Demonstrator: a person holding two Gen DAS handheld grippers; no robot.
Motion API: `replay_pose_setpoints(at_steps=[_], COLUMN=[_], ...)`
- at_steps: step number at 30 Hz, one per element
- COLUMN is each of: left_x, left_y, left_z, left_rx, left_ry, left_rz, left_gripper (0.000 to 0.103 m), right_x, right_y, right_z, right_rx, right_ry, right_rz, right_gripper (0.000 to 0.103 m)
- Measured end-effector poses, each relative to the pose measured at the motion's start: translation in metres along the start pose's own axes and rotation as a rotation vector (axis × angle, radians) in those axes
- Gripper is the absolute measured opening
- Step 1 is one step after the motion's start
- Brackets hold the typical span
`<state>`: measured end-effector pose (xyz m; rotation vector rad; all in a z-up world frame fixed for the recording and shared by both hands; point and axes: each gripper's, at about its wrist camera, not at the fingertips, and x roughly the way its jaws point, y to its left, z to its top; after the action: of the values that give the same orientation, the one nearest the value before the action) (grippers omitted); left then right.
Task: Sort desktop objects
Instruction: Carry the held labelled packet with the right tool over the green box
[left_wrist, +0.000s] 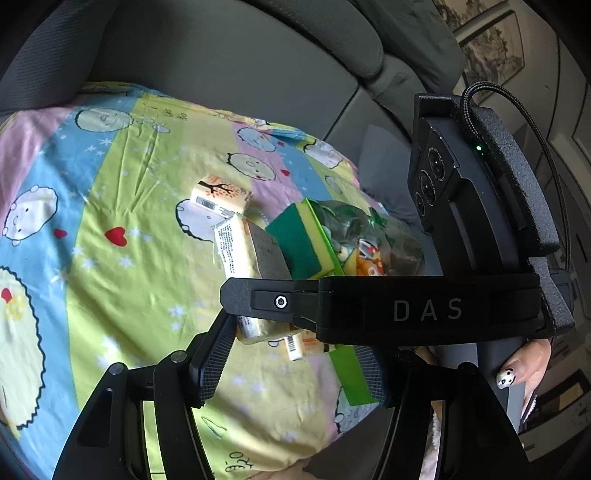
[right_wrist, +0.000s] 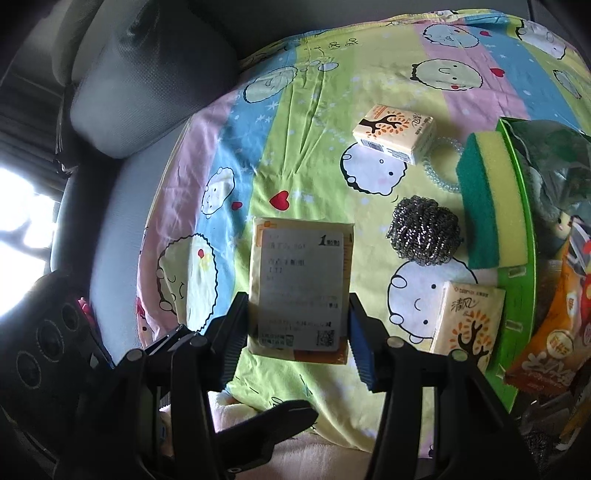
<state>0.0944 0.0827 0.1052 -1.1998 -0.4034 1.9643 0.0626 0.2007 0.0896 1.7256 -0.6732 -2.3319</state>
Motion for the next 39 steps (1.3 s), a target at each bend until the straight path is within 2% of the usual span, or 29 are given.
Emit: replay_pose_setpoints(at_steps=[5, 39], left_x=[0.002, 0.021], left_y=[-0.017, -0.109], left_z=[-0.005, -0.032], left_rx=[0.044, 0.238], left_ry=[0.008, 0.066], left_rz=[0.012, -0.069], left_gripper=[0.064, 0.064], right_x=[-0.012, -0.093], right_y=[-0.009, -0.067], right_z=[-0.010, -0.071], right_rx=[0.010, 0.082], right_ry=[-0.018, -0.162], right_rz=[-0.009, -0.048], right_gripper=[0.052, 0.052])
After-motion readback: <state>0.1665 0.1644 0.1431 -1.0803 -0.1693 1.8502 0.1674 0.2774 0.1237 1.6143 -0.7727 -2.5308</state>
